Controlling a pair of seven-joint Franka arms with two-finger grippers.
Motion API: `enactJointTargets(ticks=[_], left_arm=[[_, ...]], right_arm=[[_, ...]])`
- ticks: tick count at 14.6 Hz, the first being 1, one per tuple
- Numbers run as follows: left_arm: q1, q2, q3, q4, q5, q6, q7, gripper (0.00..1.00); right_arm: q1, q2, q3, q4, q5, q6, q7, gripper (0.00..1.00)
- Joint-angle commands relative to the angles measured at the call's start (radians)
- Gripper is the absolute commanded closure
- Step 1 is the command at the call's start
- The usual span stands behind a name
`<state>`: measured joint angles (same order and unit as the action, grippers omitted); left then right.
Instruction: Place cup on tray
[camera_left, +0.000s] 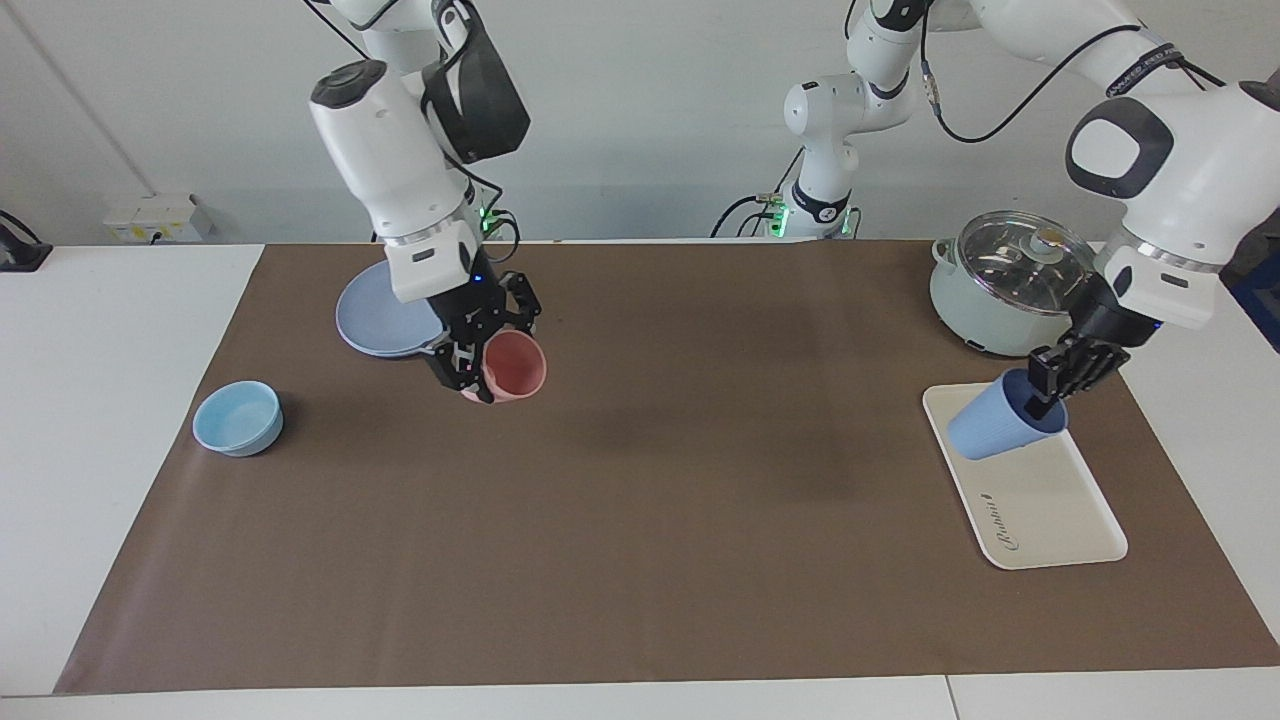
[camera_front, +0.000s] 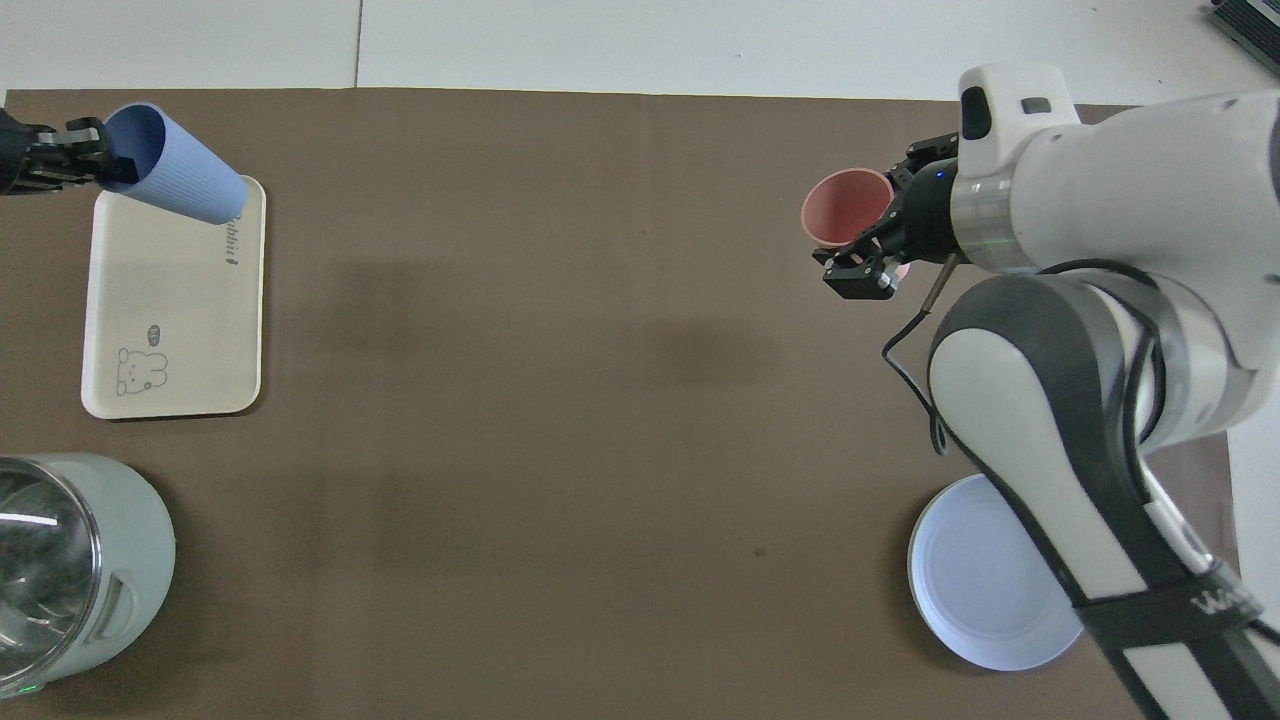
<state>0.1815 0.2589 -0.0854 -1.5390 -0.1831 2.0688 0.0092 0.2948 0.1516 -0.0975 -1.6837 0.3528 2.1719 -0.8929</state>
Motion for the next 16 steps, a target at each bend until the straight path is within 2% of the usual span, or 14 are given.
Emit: enactJointTargets(ticks=[1, 3, 5, 8, 9, 10, 11, 14, 16], left_arm=[[0.076, -0.043, -0.010, -0.185, 0.014, 0.175, 0.118, 1.00], [0.119, -0.032, -0.010, -0.260, 0.014, 0.299, 0.207, 1.00], [0.150, -0.006, -0.010, -0.311, 0.014, 0.396, 0.274, 1.00], [0.162, 0.031, -0.010, -0.323, 0.014, 0.439, 0.325, 1.00], [0.165, 0.031, -0.010, -0.323, 0.014, 0.439, 0.331, 0.97], [0.165, 0.033, -0.008, -0.323, 0.014, 0.441, 0.325, 0.28], [0.165, 0.034, -0.008, -0.323, 0.014, 0.445, 0.328, 0.00], [0.162, 0.040, -0.010, -0.306, 0.013, 0.444, 0.321, 0.00], [0.150, 0.060, -0.010, -0.227, 0.010, 0.375, 0.304, 0.00]], right_arm=[[-0.116, 0.003, 0.010, -0.042, 0.177, 0.054, -0.191, 1.00], [-0.184, 0.034, 0.010, -0.066, 0.343, 0.094, -0.391, 1.00], [-0.235, 0.080, 0.010, -0.088, 0.563, 0.112, -0.576, 1.00], [-0.275, 0.115, 0.010, -0.157, 0.889, 0.167, -0.785, 1.00], [-0.275, 0.117, 0.009, -0.183, 0.963, 0.180, -0.840, 1.00], [-0.275, 0.115, 0.009, -0.204, 1.012, 0.187, -0.891, 1.00], [-0.289, 0.120, 0.009, -0.224, 1.049, 0.181, -0.950, 1.00], [-0.313, 0.126, 0.010, -0.283, 1.156, 0.172, -1.098, 1.00], [-0.356, 0.149, 0.010, -0.291, 1.178, 0.108, -1.199, 1.00]])
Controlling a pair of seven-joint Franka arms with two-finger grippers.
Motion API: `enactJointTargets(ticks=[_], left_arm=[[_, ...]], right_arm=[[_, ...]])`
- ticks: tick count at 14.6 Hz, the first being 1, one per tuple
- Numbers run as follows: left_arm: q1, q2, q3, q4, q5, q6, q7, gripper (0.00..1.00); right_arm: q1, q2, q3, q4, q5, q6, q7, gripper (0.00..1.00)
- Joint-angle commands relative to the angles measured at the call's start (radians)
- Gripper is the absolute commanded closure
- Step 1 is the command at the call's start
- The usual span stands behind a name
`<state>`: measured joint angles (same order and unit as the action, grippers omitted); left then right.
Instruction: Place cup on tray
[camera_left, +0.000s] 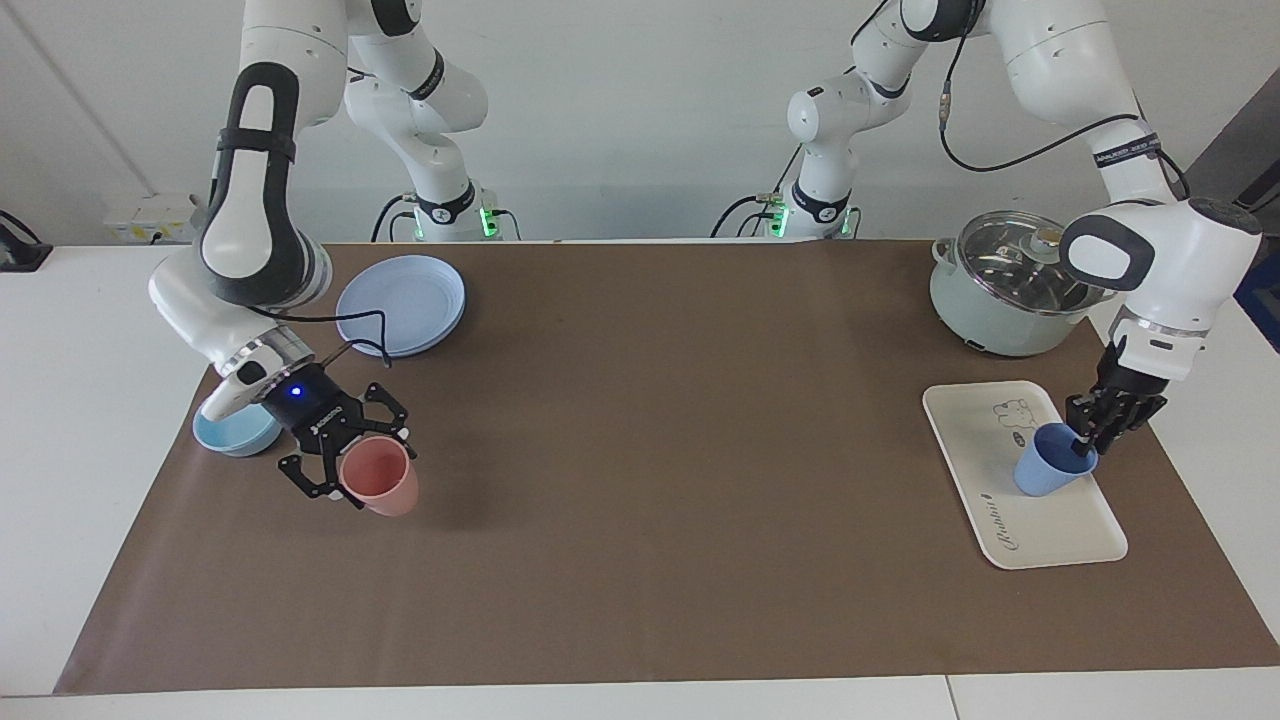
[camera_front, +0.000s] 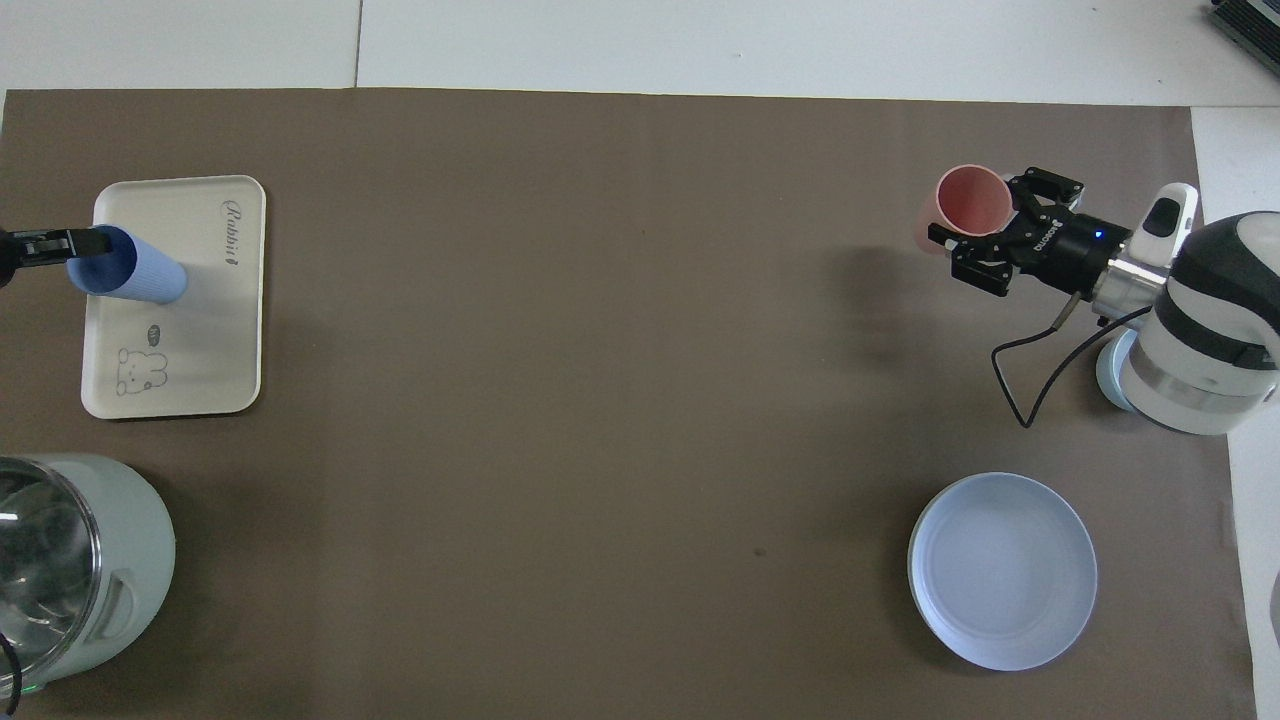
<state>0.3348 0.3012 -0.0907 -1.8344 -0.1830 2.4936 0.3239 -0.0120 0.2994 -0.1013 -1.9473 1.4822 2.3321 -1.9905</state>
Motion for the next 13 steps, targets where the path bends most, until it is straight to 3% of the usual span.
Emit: enactJointTargets(ticks=[1, 3, 5, 7, 10, 13], left_arm=[[-0.008, 0.041, -0.003, 0.164, 0.014, -0.158, -0.032, 0.00], [-0.049, 0.075, -0.003, 0.332, 0.098, -0.356, -0.080, 0.00], [-0.112, 0.075, -0.004, 0.406, 0.254, -0.470, -0.161, 0.00], [-0.175, 0.064, -0.006, 0.453, 0.269, -0.588, -0.247, 0.00], [-0.259, 0.018, -0.006, 0.497, 0.274, -0.793, -0.307, 0.00], [-0.276, -0.123, -0.015, 0.433, 0.270, -0.858, -0.333, 0.00]], right_arm=[[-0.078, 0.030, 0.014, -0.027, 0.079, -0.103, -0.175, 1.00], [-0.098, 0.052, 0.012, -0.038, 0.105, -0.146, -0.257, 1.00], [-0.106, 0.056, 0.014, -0.064, 0.133, -0.151, -0.293, 1.00], [-0.097, 0.058, 0.012, -0.094, 0.232, -0.157, -0.347, 1.00], [-0.098, 0.058, 0.012, -0.099, 0.240, -0.158, -0.352, 1.00], [-0.100, 0.063, 0.012, -0.099, 0.240, -0.155, -0.366, 1.00]])
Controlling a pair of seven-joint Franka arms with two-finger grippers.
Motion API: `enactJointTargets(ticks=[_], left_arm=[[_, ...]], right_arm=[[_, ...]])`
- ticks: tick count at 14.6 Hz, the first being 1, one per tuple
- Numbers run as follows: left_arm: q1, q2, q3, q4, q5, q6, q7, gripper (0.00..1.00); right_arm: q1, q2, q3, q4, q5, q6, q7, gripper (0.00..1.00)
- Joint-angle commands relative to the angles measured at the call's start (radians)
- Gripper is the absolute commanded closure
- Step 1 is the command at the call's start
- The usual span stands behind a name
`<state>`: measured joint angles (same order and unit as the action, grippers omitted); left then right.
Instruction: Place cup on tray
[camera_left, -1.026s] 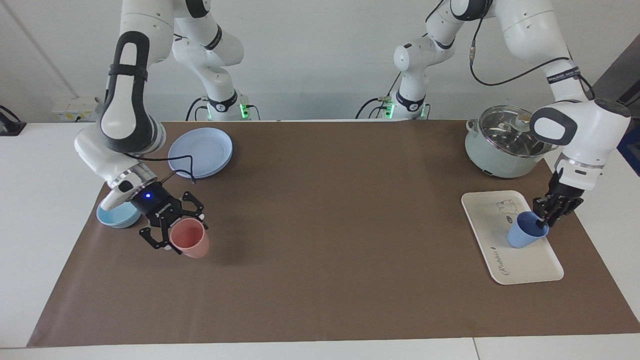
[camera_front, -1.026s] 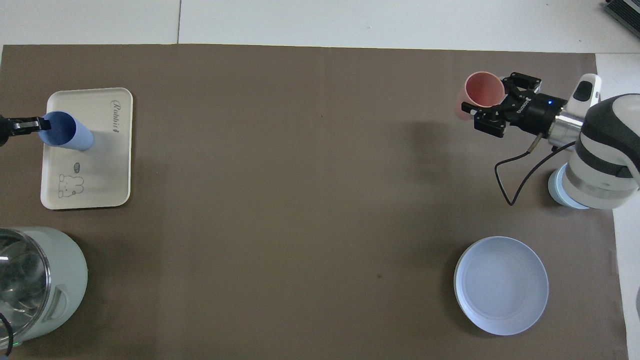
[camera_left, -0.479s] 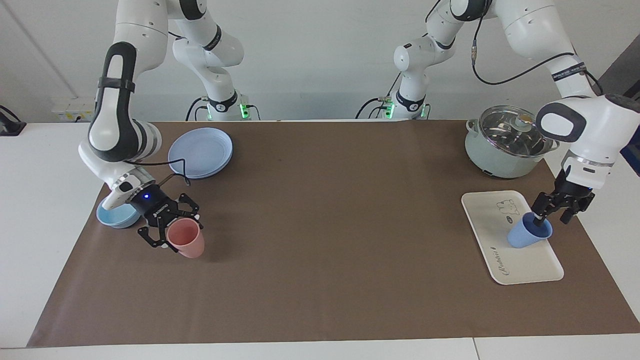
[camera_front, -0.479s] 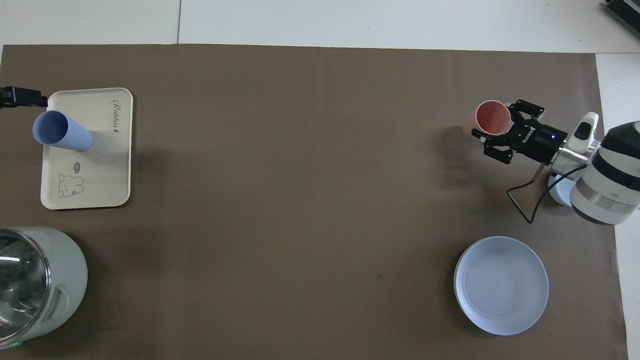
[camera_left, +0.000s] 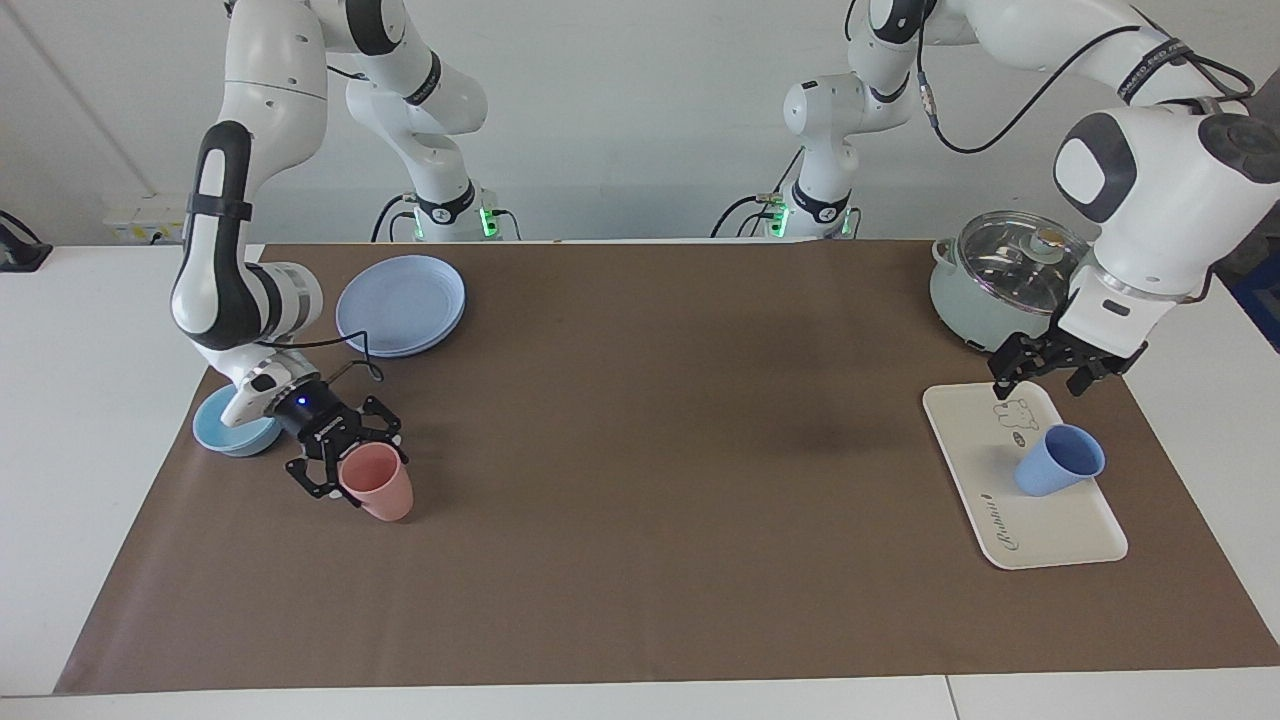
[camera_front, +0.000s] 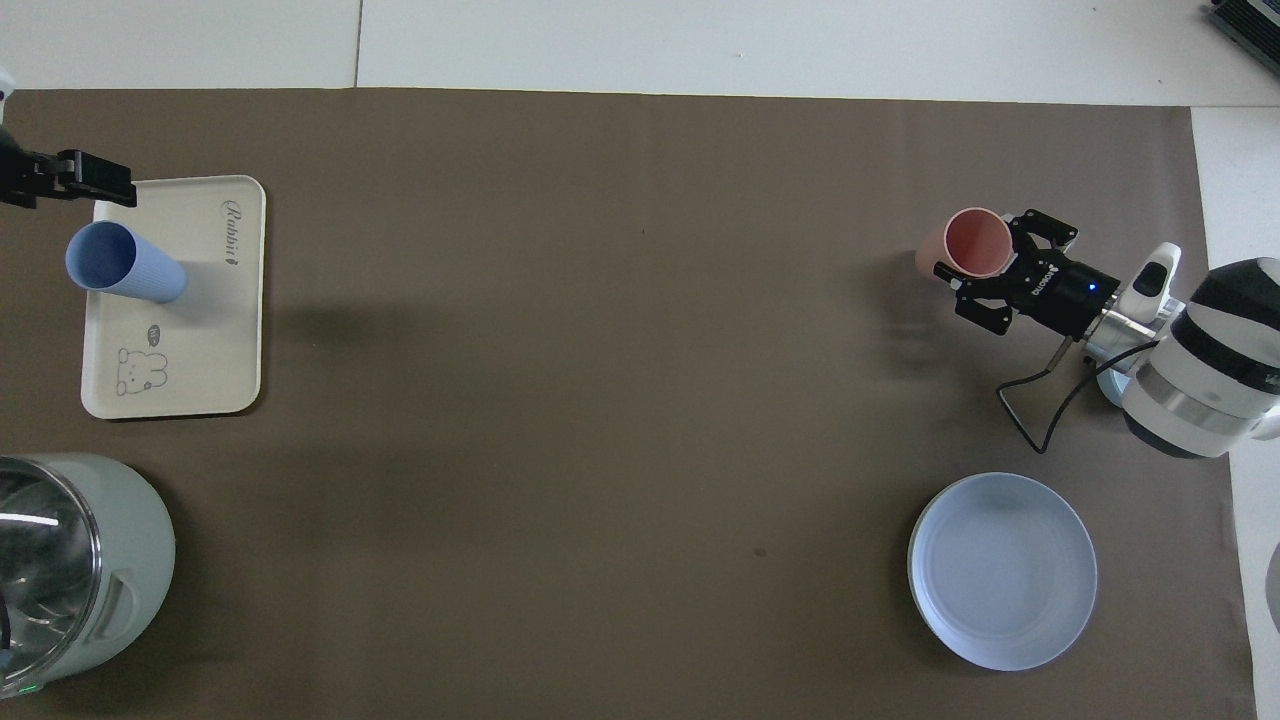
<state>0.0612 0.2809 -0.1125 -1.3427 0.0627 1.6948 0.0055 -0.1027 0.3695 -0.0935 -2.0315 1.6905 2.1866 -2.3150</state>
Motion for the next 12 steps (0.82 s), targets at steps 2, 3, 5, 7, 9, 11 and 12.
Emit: enactJointTargets(ticks=[2, 3, 5, 7, 9, 11, 12], left_arm=[[-0.004, -0.199, 0.005, -0.148, 0.025, -0.092, -0.016, 0.00], [-0.004, -0.238, 0.004, -0.189, 0.025, -0.096, -0.018, 0.00], [-0.020, -0.288, 0.002, -0.254, 0.023, -0.093, -0.018, 0.00], [-0.026, -0.292, 0.002, -0.262, 0.023, -0.087, -0.025, 0.00], [-0.024, -0.289, 0.002, -0.256, 0.020, -0.073, -0.025, 0.00], [-0.018, -0.286, 0.004, -0.254, 0.013, -0.043, -0.024, 0.00], [-0.012, -0.284, 0.004, -0.254, -0.018, -0.035, -0.022, 0.00]], right_arm=[[-0.009, -0.008, 0.005, -0.016, 0.031, -0.008, -0.047, 0.06], [-0.009, -0.008, 0.005, -0.018, 0.031, -0.007, -0.049, 0.00], [-0.008, -0.008, 0.005, -0.021, 0.031, -0.007, -0.049, 0.00], [-0.009, -0.008, 0.005, -0.021, 0.031, -0.008, -0.049, 0.00], [-0.009, -0.008, 0.005, -0.021, 0.031, -0.008, -0.049, 0.00], [-0.011, -0.009, 0.005, -0.019, 0.031, -0.013, -0.047, 0.00], [-0.012, -0.009, 0.005, -0.018, 0.029, -0.018, -0.047, 0.00]])
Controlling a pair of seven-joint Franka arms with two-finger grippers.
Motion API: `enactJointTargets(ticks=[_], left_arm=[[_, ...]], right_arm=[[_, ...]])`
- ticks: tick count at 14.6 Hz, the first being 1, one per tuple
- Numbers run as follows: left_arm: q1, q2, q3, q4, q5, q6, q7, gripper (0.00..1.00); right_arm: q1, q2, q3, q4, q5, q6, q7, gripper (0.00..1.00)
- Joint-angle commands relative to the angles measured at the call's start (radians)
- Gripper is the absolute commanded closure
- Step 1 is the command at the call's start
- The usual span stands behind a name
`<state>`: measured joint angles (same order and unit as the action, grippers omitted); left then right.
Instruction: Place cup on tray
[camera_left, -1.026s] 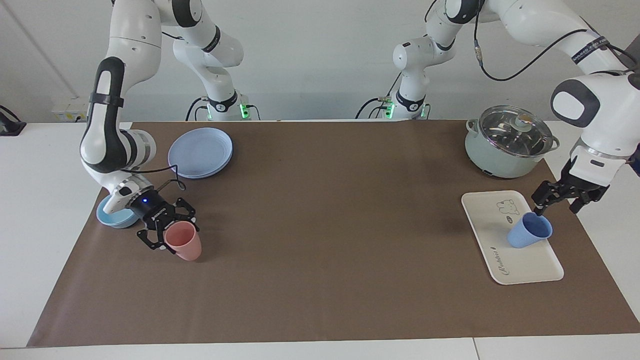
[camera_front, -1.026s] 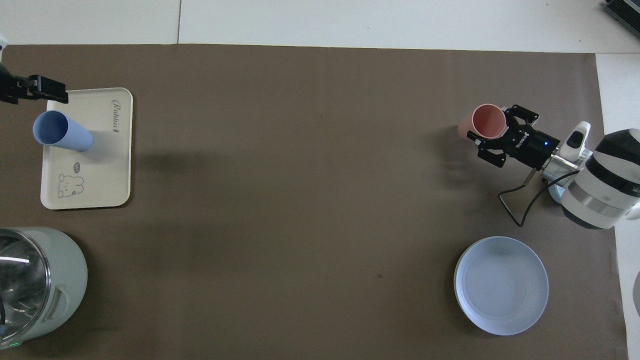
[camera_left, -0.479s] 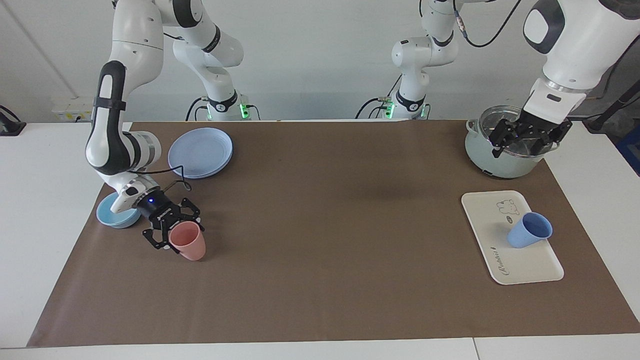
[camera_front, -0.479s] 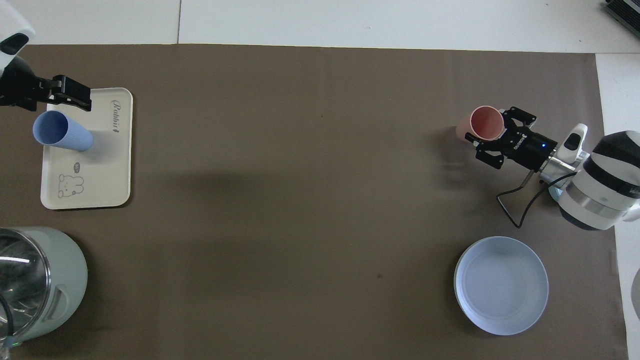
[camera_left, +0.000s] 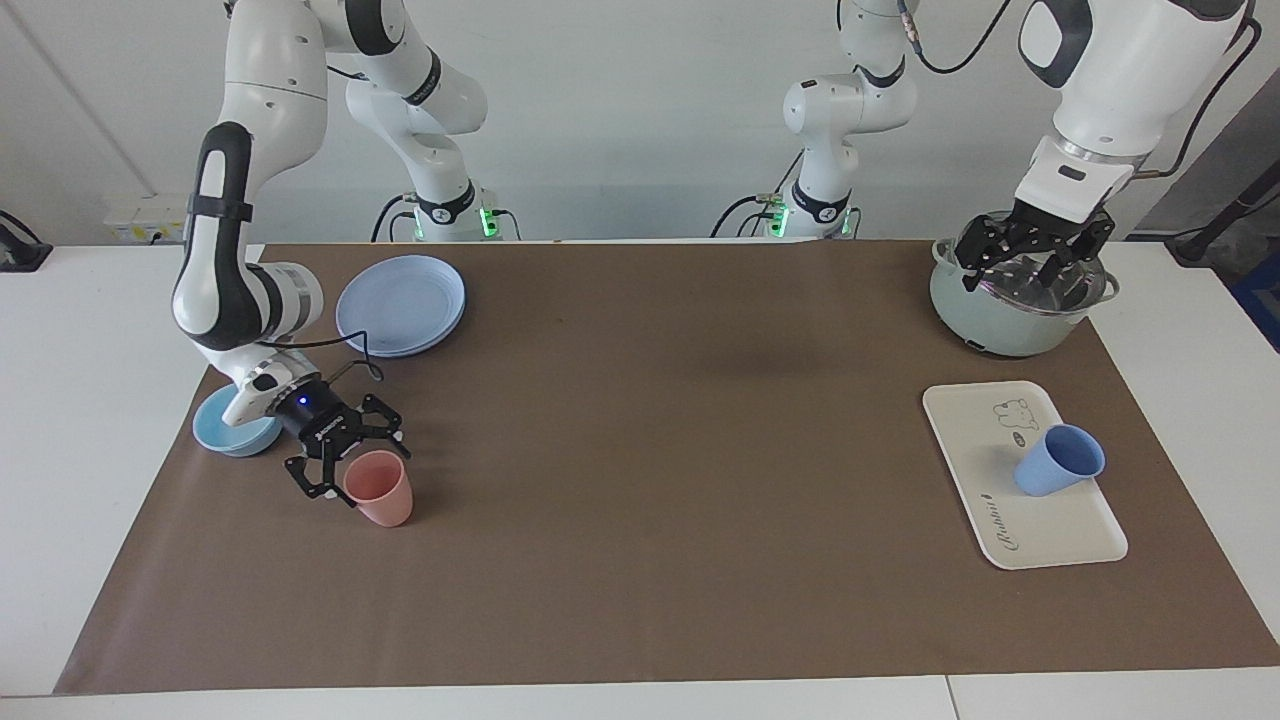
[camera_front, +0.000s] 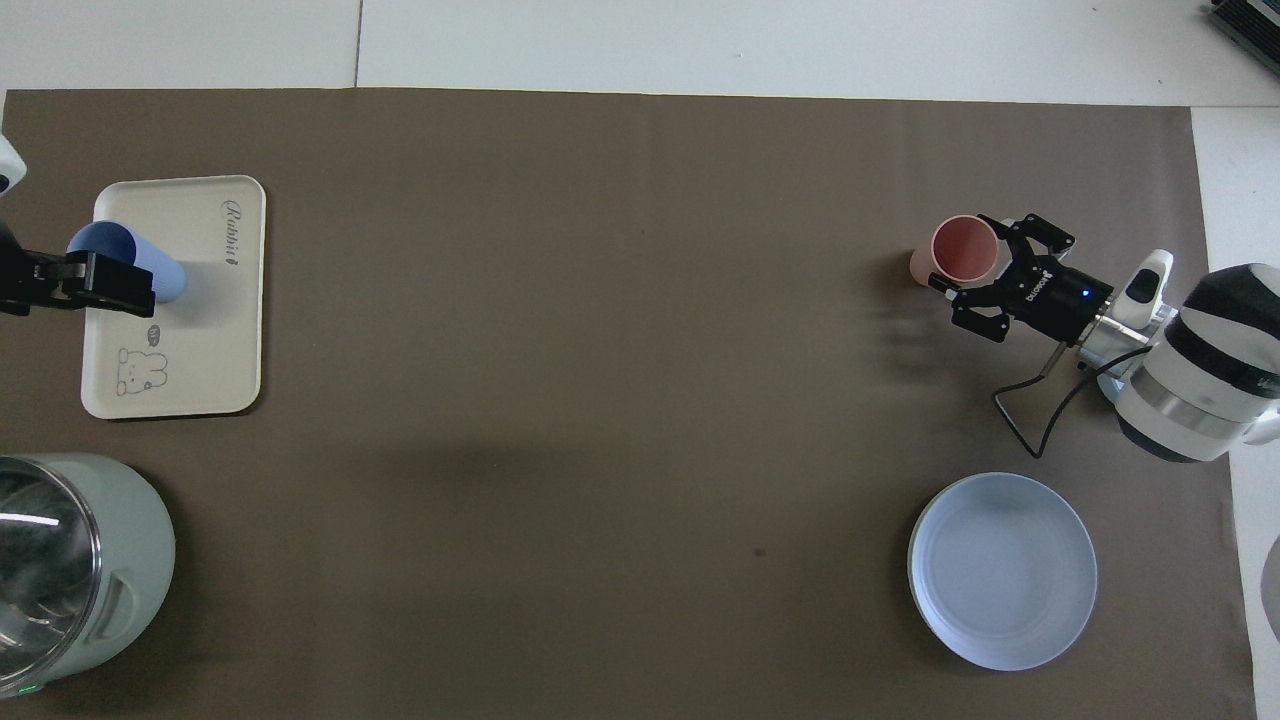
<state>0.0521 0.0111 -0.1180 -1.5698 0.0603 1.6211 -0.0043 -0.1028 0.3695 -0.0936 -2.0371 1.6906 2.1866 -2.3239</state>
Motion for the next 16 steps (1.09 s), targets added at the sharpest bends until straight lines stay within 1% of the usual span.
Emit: enactJointTargets(ticks=[1, 2, 5, 7, 8, 10, 13, 16], left_arm=[[0.000, -0.014, 0.017, -0.027, -0.064, 0.046, -0.011, 0.00], [0.006, -0.014, 0.020, -0.027, -0.094, 0.049, -0.006, 0.00], [0.005, -0.016, 0.020, -0.030, -0.094, 0.028, -0.017, 0.00], [0.003, -0.020, 0.020, -0.033, -0.094, 0.014, -0.016, 0.00], [0.000, -0.022, 0.020, -0.035, -0.094, 0.007, -0.016, 0.00], [0.003, -0.023, 0.021, -0.035, -0.094, -0.023, -0.013, 0.00], [0.005, -0.023, 0.021, -0.035, -0.094, -0.032, -0.014, 0.00], [0.000, -0.023, 0.021, -0.035, -0.091, -0.030, -0.014, 0.00]], right_arm=[[-0.012, -0.012, 0.005, -0.011, 0.027, -0.018, -0.038, 0.00], [-0.011, -0.018, 0.005, -0.008, 0.026, -0.015, -0.034, 0.00], [-0.005, -0.043, 0.002, 0.003, 0.000, 0.002, -0.015, 0.00], [-0.002, -0.066, 0.000, 0.023, -0.066, 0.025, 0.027, 0.00], [0.000, -0.089, 0.000, 0.031, -0.131, 0.054, 0.079, 0.00], [0.006, -0.150, 0.002, 0.032, -0.280, 0.096, 0.263, 0.00], [0.021, -0.216, 0.000, 0.055, -0.513, 0.096, 0.531, 0.00], [0.026, -0.286, 0.009, 0.087, -0.847, 0.082, 0.838, 0.00]])
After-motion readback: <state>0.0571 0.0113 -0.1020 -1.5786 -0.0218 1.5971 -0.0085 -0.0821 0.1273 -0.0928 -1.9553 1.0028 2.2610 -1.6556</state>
